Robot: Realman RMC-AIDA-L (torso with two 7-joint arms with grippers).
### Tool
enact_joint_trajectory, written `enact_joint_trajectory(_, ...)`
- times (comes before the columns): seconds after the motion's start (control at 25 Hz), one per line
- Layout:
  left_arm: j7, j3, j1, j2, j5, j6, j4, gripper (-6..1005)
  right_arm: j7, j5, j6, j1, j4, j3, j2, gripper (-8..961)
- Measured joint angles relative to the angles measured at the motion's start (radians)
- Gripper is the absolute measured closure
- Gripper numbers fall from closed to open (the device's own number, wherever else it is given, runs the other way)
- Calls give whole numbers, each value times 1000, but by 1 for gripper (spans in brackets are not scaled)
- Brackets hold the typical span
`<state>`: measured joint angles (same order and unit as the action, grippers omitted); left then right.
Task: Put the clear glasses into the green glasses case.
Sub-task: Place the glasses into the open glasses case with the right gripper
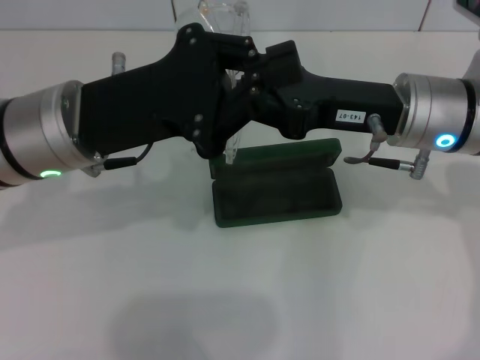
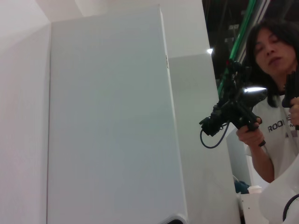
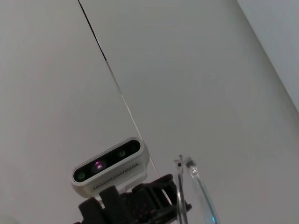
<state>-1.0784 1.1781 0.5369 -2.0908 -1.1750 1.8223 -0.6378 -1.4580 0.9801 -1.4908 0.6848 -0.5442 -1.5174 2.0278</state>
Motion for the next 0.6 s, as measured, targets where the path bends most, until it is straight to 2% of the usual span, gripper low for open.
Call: enact_joint_trajectory(0.6, 2, 0, -5, 2, 2, 5, 3, 952, 8, -6, 8, -16, -2, 7, 0, 850)
